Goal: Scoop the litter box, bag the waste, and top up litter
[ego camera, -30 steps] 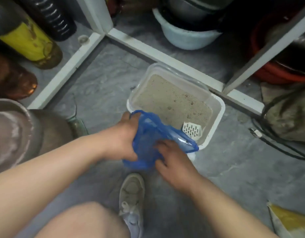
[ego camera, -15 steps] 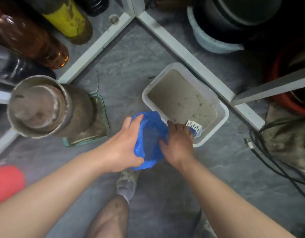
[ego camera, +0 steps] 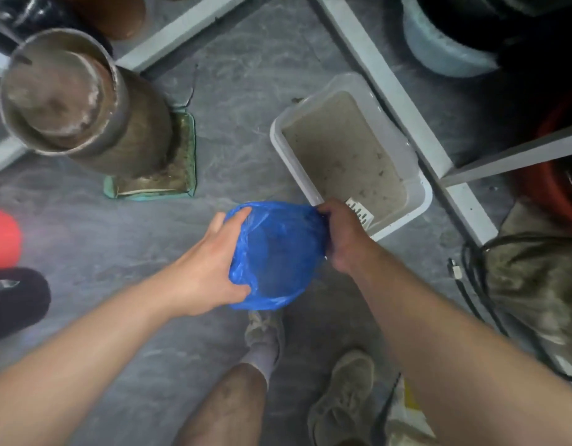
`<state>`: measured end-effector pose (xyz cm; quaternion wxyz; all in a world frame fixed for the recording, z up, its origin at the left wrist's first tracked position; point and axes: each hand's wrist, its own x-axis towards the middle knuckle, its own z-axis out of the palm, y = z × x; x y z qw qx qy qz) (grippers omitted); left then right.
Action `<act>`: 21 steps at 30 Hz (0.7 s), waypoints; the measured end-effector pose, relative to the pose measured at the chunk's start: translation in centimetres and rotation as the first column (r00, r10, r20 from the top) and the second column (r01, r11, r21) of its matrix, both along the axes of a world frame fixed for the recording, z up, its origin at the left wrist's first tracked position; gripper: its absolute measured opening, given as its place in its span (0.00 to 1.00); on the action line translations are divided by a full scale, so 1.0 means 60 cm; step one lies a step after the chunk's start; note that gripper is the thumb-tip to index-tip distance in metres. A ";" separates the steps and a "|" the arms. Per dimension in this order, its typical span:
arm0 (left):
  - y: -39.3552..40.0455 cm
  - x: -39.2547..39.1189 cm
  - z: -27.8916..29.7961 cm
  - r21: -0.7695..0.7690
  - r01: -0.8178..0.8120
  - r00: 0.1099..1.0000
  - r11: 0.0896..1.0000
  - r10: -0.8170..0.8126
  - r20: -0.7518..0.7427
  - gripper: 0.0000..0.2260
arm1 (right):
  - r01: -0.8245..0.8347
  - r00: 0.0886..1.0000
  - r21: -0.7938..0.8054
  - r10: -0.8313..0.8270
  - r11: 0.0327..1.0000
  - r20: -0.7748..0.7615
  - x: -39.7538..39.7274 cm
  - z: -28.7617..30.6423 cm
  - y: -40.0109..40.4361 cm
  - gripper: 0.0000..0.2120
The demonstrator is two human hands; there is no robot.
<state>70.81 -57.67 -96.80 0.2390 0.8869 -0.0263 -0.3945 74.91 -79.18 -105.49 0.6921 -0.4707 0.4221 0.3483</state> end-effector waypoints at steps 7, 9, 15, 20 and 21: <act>0.027 0.016 -0.111 -0.101 -0.052 0.993 0.994 0.063 0.103 0.54 | -0.315 0.940 -0.045 0.318 0.948 0.121 0.042 -0.084 0.028 0.10; 0.039 0.031 -0.147 -0.107 -0.063 0.989 0.992 0.076 0.124 0.56 | -0.396 0.884 -0.096 0.407 0.913 0.228 0.064 -0.109 0.042 0.08; 0.046 0.062 -0.236 -0.061 0.055 0.973 0.997 -0.039 0.229 0.57 | -0.650 0.577 -0.370 0.748 0.664 0.330 0.101 -0.214 0.070 0.27; 0.050 0.066 -0.294 -0.052 0.047 0.949 0.998 -0.029 0.313 0.51 | -0.687 0.504 -0.374 0.779 0.623 0.373 0.112 -0.258 0.074 0.22; 0.051 0.065 -0.303 -0.052 0.035 0.951 0.998 -0.017 0.308 0.52 | -0.685 0.495 -0.377 0.778 0.624 0.387 0.114 -0.264 0.073 0.22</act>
